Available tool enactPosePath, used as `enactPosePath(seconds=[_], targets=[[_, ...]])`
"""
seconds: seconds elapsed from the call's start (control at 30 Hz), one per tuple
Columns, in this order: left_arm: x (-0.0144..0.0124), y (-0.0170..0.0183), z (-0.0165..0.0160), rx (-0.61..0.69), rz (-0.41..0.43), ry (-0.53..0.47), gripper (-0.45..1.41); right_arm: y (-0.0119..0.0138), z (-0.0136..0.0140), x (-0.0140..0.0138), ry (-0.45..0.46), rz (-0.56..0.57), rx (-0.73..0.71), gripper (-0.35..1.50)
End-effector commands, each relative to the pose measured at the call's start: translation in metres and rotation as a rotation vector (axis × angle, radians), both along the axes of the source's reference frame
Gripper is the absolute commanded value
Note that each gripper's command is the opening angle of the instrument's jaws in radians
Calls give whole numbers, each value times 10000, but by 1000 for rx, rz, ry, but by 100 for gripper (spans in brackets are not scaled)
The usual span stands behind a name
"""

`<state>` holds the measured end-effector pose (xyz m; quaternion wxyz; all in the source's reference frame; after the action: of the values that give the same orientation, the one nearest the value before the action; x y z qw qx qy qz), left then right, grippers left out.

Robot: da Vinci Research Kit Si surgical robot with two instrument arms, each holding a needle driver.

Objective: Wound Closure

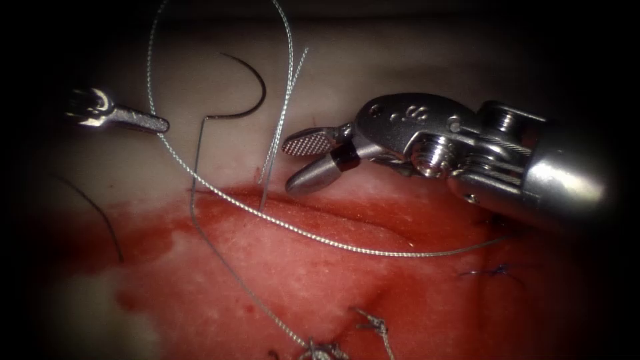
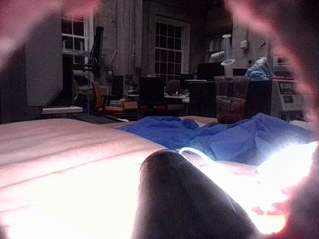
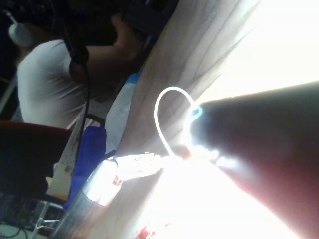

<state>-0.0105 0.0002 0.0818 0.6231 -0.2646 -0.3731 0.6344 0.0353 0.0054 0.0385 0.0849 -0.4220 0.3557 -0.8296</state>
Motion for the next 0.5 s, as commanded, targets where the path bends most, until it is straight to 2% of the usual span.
enactPosePath(seconds=[0.03, 0.13, 0.17, 0.23, 0.5], targets=[[1, 12, -12, -10, -13, 5, -45, 4, -13, 7, 0, -1, 41, 39], [2, 12, -19, -29, -31, 16, -45, -9, -18, 8, -26, -26, 127, 46], [2, 13, -22, -41, -27, 14, -45, -13, -20, 9, -33, -35, 141, 54], [2, 14, -25, -40, -30, 14, -45, -20, -22, 11, -56, -48, 181, 91], [-2, 12, -36, -45, -25, -13, -45, -28, -18, 17, -113, -111, 196, 82]])
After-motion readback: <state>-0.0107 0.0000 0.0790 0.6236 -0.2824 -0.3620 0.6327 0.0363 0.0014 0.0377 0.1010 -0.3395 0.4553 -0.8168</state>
